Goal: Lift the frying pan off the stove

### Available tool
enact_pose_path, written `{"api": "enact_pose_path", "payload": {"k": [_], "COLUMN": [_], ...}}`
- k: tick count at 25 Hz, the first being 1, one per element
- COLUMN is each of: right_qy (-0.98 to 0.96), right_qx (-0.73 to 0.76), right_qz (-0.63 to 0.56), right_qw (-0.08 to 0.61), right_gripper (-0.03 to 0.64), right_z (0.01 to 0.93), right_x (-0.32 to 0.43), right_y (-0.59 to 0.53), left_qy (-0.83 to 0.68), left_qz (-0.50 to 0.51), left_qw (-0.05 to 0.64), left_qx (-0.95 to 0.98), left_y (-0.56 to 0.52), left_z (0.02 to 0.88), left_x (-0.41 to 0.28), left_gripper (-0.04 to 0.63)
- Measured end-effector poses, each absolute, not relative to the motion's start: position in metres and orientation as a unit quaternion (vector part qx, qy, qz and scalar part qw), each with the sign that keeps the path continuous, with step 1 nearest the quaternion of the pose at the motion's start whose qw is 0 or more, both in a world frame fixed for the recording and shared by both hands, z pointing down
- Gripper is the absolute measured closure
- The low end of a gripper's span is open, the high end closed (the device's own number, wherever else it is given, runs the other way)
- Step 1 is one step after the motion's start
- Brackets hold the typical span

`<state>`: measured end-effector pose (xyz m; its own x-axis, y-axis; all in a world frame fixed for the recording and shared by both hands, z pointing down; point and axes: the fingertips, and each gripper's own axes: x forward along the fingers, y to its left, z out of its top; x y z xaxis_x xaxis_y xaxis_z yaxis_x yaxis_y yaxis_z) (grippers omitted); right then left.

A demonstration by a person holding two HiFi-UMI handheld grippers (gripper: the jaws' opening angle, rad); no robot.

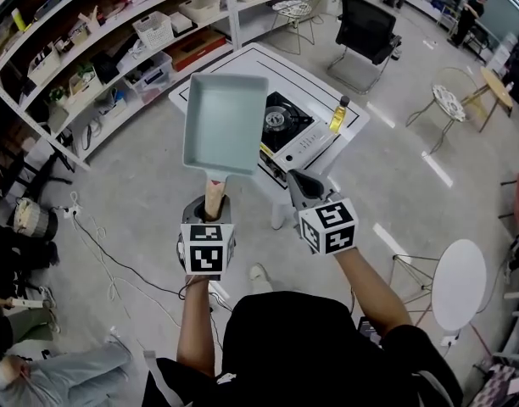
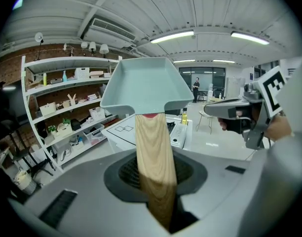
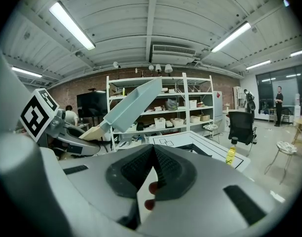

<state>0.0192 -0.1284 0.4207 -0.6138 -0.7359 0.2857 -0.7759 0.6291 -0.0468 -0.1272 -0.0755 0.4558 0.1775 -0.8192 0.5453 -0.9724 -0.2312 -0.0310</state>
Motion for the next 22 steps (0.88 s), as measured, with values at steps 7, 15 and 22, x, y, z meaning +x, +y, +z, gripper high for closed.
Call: {"api": "enact_pose_path", "payload": {"k": [7,15,22], "right_qy": [-0.898,-0.904,-0.908], "right_qx": [0.415,0.405,0.397], "right_qz": [0.086,0.078,0.068], "right_qw": [0.120,0.117,0.114], "right_gripper": [0.615,0.615,0.615], "right_z": [0.422,0.423,0.418], "right_x": [0.042,0.059,0.070], "right_y": [-0.093,-0.054,-0.028], "left_qy": [-0.605,-0.616,-0.624], "left_qz": [0.226,0.221,0.216], "left_qw": [0.170,0.165,0.160], "left_qx": [0.744,0.738,0.734], "left_y": [-0.036,0.010,0.036], "left_z": [0.453,0.452,0.445], "left_x": [-0.101,-0.084,-0.073], "left_gripper": [0.500,0.500,0.499]}}
